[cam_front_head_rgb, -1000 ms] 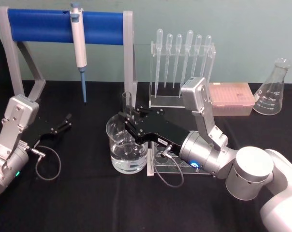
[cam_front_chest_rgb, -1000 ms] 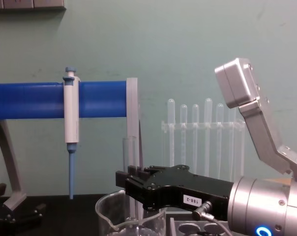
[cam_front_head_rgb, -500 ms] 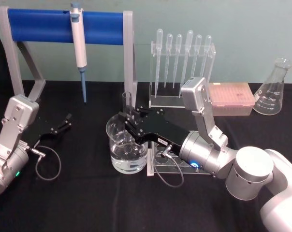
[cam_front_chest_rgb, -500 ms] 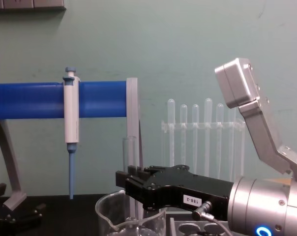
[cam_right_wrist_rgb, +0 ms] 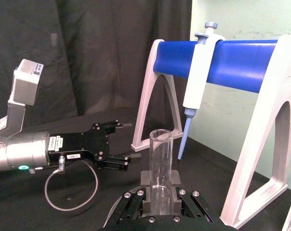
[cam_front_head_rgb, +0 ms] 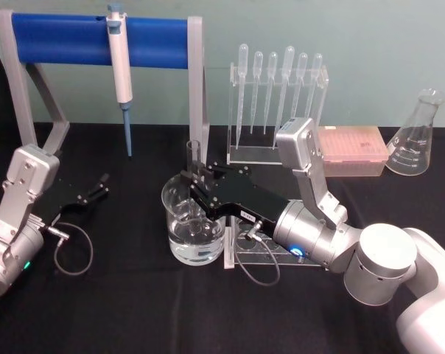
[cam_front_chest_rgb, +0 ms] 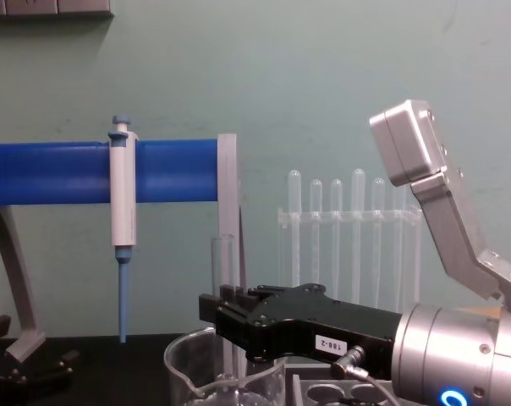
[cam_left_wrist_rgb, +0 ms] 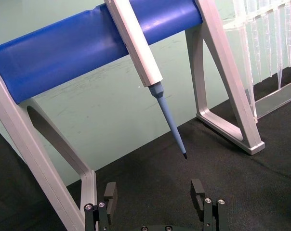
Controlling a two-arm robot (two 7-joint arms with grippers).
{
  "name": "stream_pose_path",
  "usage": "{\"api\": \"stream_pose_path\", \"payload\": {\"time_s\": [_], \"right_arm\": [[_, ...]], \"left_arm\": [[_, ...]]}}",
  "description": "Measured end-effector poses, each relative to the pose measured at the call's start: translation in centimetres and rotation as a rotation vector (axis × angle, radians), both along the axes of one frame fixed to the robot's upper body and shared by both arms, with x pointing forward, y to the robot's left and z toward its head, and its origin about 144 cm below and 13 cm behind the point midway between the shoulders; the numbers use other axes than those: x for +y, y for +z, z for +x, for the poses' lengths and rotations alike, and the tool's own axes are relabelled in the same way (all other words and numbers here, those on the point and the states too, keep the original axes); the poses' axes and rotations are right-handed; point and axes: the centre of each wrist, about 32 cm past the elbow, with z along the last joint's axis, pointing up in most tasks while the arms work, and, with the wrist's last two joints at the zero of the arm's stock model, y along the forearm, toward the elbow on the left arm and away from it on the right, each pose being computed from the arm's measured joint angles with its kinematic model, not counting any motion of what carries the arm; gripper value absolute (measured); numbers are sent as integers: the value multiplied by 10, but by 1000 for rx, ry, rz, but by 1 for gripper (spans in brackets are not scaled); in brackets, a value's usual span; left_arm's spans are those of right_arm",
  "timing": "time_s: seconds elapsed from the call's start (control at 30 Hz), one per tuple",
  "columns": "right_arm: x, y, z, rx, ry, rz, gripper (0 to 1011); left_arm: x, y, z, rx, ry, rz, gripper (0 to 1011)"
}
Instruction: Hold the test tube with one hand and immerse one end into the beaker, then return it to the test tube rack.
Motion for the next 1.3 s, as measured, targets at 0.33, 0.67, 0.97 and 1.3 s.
{"api": "stream_pose_path", "payload": {"time_s": [0.33,0.67,0.97,1.3], "right_arm": [[0,0,0,0,0,0,226],[0,0,0,0,0,0,226],[0,0,0,0,0,0,226],[0,0,0,0,0,0,226]], "left_arm": [[0,0,0,0,0,0,1000],[0,0,0,0,0,0,1000],[0,0,0,0,0,0,1000],[0,0,0,0,0,0,1000]]}}
